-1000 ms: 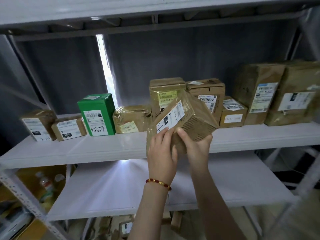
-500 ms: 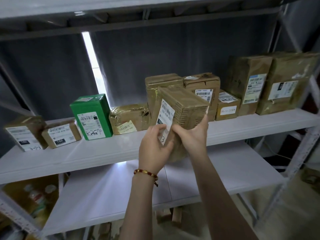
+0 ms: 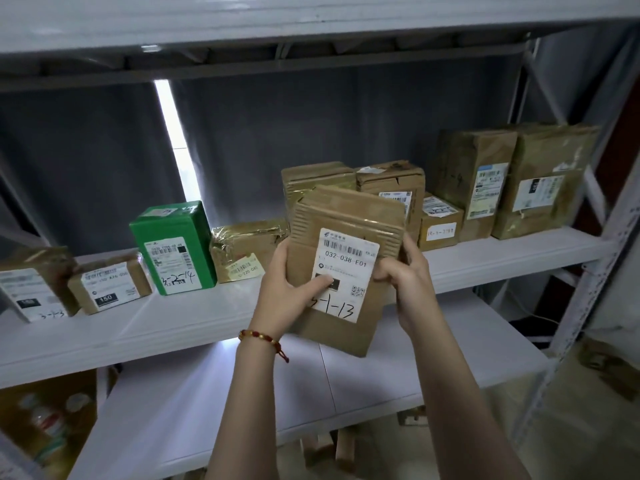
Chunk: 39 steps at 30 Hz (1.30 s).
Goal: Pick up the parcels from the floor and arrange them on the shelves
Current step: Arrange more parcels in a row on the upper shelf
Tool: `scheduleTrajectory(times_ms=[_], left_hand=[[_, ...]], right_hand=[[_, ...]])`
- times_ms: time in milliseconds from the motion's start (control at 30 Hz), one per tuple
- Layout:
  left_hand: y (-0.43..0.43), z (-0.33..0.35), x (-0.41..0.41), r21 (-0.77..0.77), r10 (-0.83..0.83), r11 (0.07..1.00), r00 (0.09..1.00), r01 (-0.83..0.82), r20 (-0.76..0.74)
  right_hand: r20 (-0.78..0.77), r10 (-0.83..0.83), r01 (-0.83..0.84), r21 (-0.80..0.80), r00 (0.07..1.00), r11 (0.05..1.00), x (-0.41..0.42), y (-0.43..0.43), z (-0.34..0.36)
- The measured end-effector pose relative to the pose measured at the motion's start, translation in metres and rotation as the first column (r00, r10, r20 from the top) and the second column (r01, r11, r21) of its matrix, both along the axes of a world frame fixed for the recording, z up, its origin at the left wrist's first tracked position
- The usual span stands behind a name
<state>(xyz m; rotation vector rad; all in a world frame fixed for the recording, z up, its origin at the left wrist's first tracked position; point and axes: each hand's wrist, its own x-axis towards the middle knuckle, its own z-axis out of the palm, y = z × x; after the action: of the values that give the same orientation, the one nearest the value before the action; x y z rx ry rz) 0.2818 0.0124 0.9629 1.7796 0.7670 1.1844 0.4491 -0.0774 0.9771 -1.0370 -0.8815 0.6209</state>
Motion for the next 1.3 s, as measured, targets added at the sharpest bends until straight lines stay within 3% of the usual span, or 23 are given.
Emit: scheduleTrajectory(times_ms=[167,533,767,967,1100,1300], left_hand=[[-0.003,0.042,0.0,0.111,-0.091,0.991,0.992,0.08,0.089],[-0.016,0.179,-0.002,0.268,0.019,0.957,0.943,-0.114,0.333],[-0.02,0.27,-0.014,0.434,-0.03,0.893,0.945,-0.121,0.327],[-0.009,0.343,-0.01,0.489,0.012,0.832,0.889,-0.263,0.458],[0.009,0.373,-0.001,0.471,0.033,0.825,0.859,-0.311,0.51],[0.038,0.387,0.016,0.456,0.077,0.847,0.911,-0.275,0.406]], right_hand=[[-0.056,0.039,-0.031,0.131,0.998,0.991,0.006,0.003,0.046],[0.196,-0.019,-0.055,0.369,0.98,0.928,-0.016,0.001,0.178],[0.281,-0.193,0.028,0.502,0.94,0.865,-0.022,-0.001,0.275],[0.328,-0.382,0.11,0.618,0.864,0.779,-0.025,0.018,0.342],[0.412,-0.446,0.15,0.579,0.795,0.801,-0.025,0.033,0.361],[0.466,-0.456,0.197,0.503,0.758,0.842,-0.007,0.06,0.366]])
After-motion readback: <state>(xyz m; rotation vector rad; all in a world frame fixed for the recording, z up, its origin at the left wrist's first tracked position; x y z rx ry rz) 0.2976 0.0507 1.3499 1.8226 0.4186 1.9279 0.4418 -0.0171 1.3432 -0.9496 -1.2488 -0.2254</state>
